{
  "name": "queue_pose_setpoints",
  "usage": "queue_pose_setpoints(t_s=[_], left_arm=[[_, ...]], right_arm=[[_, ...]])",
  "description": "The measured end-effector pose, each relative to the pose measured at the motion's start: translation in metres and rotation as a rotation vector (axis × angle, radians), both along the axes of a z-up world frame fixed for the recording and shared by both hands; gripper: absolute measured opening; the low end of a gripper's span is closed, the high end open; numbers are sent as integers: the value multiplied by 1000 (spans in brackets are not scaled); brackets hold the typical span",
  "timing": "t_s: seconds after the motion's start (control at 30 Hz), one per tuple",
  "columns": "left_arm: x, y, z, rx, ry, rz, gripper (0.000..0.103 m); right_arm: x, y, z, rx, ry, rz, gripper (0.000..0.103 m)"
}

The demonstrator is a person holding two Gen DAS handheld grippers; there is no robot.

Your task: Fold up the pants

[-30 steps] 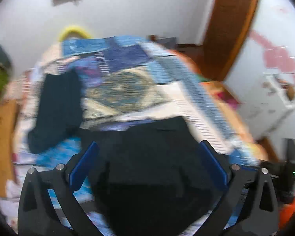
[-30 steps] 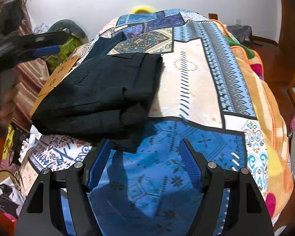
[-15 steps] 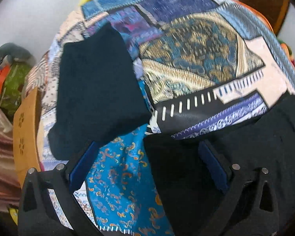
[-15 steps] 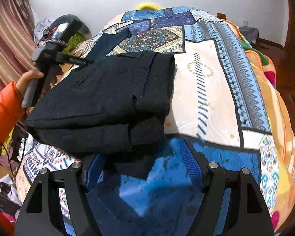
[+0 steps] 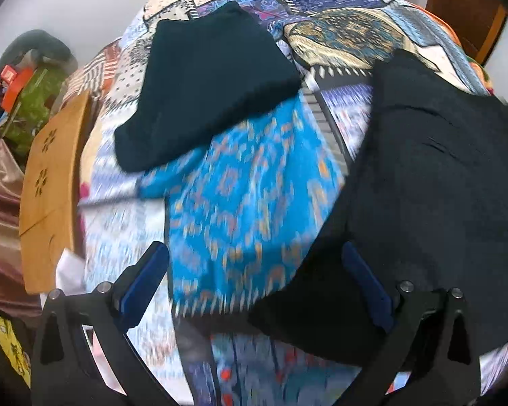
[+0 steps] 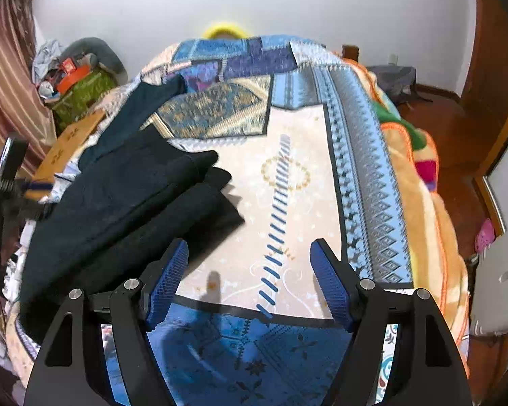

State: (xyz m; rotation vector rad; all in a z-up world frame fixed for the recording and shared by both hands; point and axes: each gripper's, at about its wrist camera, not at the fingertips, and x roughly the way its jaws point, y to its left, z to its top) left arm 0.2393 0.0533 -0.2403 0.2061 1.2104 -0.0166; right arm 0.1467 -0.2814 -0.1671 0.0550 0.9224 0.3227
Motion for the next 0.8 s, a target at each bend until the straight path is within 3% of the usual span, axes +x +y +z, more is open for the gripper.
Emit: queue_pose_setpoints(t_s=[0.17, 0.3, 0.5, 0.6, 0.67, 0.8], left_arm=[[-50, -3, 7, -58, -20, 17, 103], [-67, -6, 10, -71, -65, 47, 103], [-76, -3, 10, -77, -103, 72, 103], [-74, 4, 12, -111, -64, 79, 103], [-69, 6, 21, -113, -41, 57, 103], [-58, 3, 55, -100, -121, 26, 103]], right_arm=[[-17, 14, 21, 45, -44, 40, 71], [-24, 34, 28, 90, -55, 98, 71], [-27, 58, -4, 66, 4, 145, 69], [-23, 50, -20, 27, 16, 114, 69], [-20, 43, -19, 31, 27, 112, 70], [-11, 40, 2, -28, -30, 91, 65]])
